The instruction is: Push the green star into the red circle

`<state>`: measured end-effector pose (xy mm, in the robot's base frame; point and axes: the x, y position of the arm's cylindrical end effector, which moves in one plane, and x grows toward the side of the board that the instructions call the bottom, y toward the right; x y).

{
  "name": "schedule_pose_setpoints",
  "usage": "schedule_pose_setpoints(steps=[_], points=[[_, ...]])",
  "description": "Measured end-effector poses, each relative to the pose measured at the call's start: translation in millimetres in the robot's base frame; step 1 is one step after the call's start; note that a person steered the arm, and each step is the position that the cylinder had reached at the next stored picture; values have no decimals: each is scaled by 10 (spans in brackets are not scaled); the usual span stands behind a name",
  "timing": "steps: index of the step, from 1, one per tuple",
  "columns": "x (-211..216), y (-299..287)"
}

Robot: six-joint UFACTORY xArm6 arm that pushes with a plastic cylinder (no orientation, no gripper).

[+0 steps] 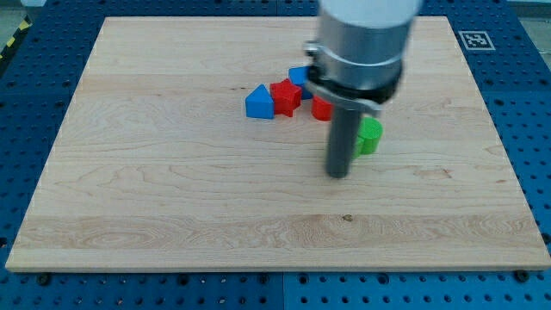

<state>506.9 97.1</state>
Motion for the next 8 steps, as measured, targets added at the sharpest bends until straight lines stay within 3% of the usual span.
schedule_pose_setpoints(steps=[1,3,6,8], points=[[-46,753],[-11,1185],[-91,45],[-118,-163]])
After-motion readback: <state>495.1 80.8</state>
